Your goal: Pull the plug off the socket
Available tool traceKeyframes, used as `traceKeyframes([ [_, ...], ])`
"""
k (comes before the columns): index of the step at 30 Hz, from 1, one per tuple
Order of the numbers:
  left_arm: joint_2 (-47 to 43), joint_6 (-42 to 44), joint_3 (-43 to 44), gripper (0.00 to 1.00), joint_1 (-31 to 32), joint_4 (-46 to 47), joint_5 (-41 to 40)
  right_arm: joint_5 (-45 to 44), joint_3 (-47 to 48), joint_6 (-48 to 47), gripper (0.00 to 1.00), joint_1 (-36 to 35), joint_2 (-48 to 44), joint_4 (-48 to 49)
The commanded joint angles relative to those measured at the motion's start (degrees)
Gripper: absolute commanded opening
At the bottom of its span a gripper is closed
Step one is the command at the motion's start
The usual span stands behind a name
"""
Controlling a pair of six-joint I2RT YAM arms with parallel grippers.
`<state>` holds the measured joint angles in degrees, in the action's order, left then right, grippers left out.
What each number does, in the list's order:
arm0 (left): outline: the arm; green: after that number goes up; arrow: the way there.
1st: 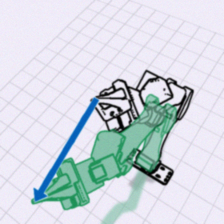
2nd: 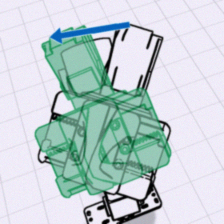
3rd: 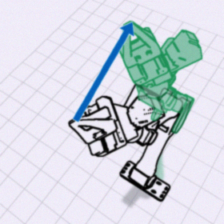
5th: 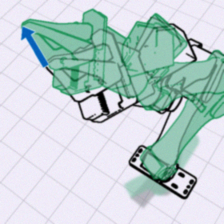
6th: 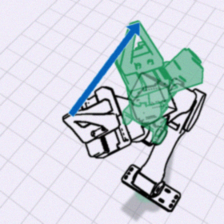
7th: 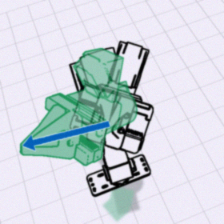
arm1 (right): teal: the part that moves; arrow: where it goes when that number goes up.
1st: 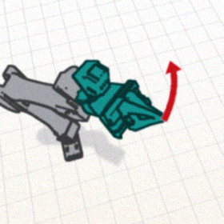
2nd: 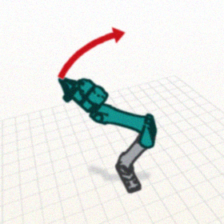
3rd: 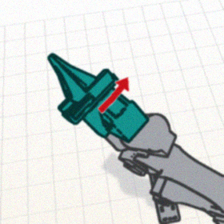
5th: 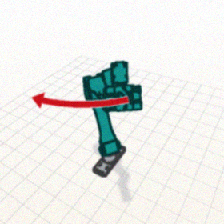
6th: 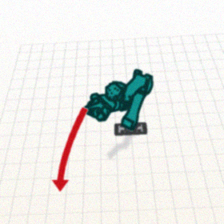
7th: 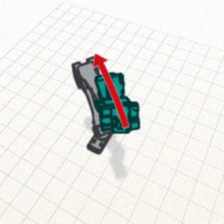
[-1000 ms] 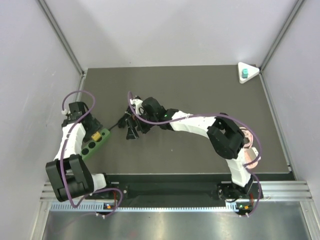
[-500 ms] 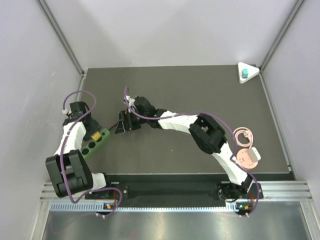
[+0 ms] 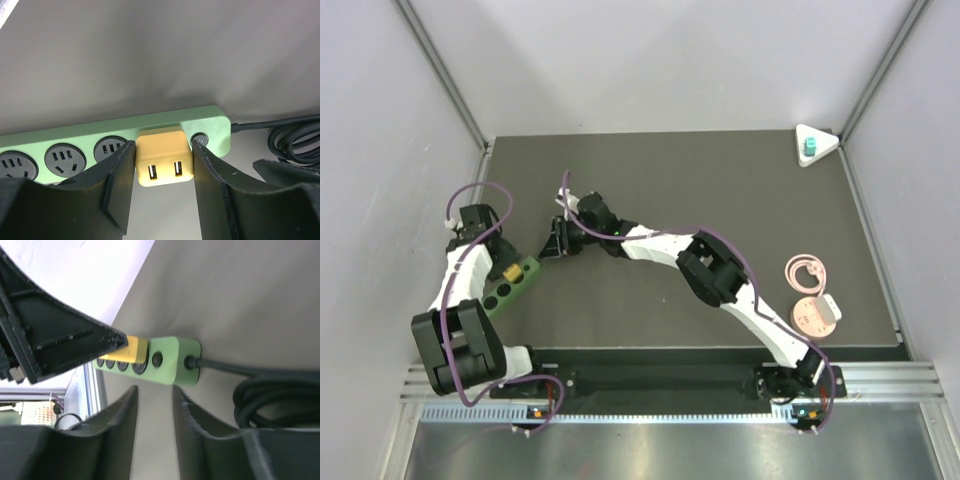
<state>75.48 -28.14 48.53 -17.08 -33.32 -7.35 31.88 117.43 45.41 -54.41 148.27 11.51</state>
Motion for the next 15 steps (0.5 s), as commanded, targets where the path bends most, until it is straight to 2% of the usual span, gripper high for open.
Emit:
traceKeyframes([
  [1, -0.95, 0.89, -0.72, 0.28, 0.21, 0.98, 0.85, 0.64, 7.27, 2.66, 0.29, -1.04, 2.46, 5.01],
  [5, -1.48, 1.42, -0.46, 0.18, 0.21, 0.19, 0.68, -0.76, 10.19, 3.55, 0.15, -2.10, 5.53, 5.37],
  [6, -1.48, 1.68, -0.37, 0.12, 0.21, 0.10, 0.50, -1.20, 10.63, 3.90, 0.10, -2.54, 5.98, 5.37],
  [9, -1.39, 2.12, -0.19, 0.03, 0.21, -0.43, 0.41, -2.61, 12.64, 5.21, 0.01, -3.33, 8.17, 5.28],
  [10, -1.30, 2.13, -0.11, 0.00, 0.12, -0.69, 0.67, -2.61, 14.30, 5.30, 0.00, -3.51, 9.57, 5.19],
  [15, -1.39, 2.48, -0.02, 0.00, 0.12, -1.39, 1.20, -4.02, 14.24, 5.31, 0.00, -4.47, 10.90, 5.02],
])
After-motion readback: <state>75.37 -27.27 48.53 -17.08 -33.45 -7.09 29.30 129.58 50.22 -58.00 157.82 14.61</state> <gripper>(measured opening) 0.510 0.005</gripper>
